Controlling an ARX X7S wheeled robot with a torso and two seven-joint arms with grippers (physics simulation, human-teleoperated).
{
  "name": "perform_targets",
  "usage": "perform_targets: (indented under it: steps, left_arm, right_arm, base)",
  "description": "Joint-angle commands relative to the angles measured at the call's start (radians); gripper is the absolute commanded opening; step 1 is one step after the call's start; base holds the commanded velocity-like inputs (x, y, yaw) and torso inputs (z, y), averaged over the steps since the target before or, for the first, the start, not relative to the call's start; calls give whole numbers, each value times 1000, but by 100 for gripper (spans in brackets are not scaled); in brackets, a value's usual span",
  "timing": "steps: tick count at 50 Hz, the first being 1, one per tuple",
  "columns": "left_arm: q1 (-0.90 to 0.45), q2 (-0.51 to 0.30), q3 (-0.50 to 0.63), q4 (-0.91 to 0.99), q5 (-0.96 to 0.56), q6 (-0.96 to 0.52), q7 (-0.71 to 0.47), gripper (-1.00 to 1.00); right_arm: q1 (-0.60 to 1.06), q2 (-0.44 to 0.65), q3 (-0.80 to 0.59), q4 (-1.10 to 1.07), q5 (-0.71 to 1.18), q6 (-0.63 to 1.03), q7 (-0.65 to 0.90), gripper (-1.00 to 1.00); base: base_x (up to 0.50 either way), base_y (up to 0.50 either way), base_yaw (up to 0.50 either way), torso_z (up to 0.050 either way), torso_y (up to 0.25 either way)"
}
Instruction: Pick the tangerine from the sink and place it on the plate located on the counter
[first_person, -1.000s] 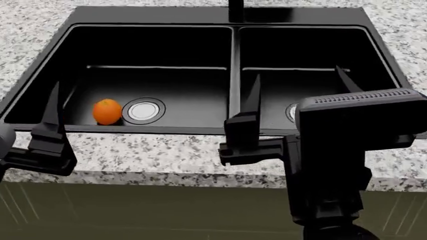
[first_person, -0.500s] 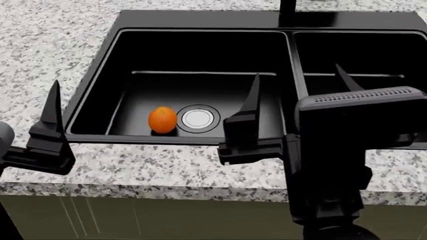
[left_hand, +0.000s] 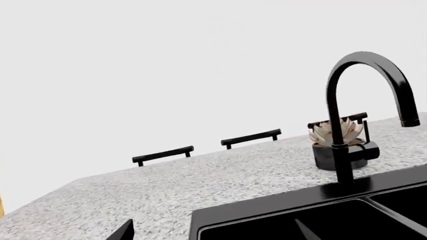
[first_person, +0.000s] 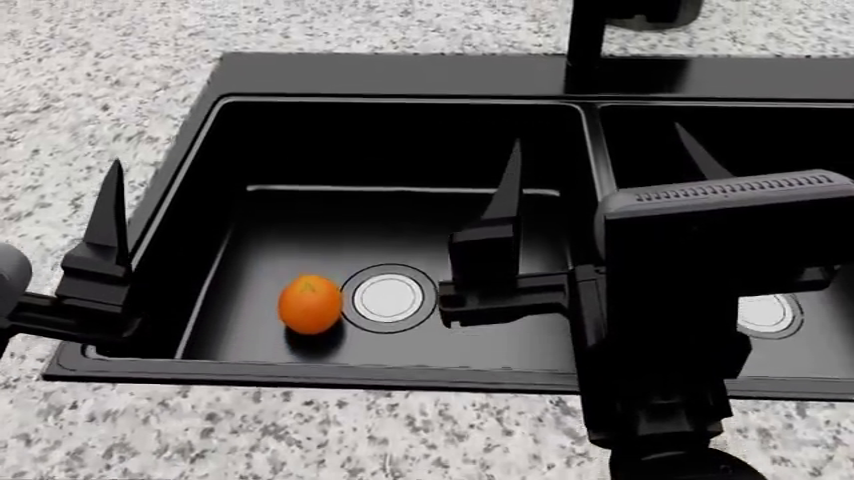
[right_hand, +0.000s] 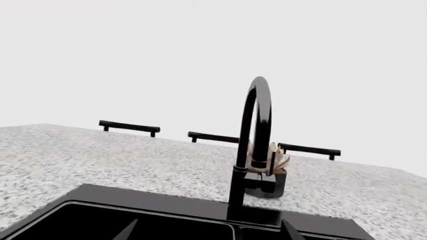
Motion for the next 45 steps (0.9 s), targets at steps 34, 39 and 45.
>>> perform_targets:
  steps: [34, 39, 45]
  left_arm:
    - [2, -5, 8, 12, -21, -18, -18, 100]
    - [2, -5, 8, 12, -21, -18, -18, 100]
    - [2, -5, 8, 12, -21, -18, -18, 100]
  right_arm:
    - [3, 10, 11, -13, 30, 7, 13, 100]
    - [3, 10, 11, -13, 30, 7, 13, 100]
    - [3, 10, 11, -13, 30, 7, 13, 100]
  base:
    - [225, 0, 0, 0, 0]
    - [0, 0, 0, 0, 0]
    - [0, 0, 0, 0, 0]
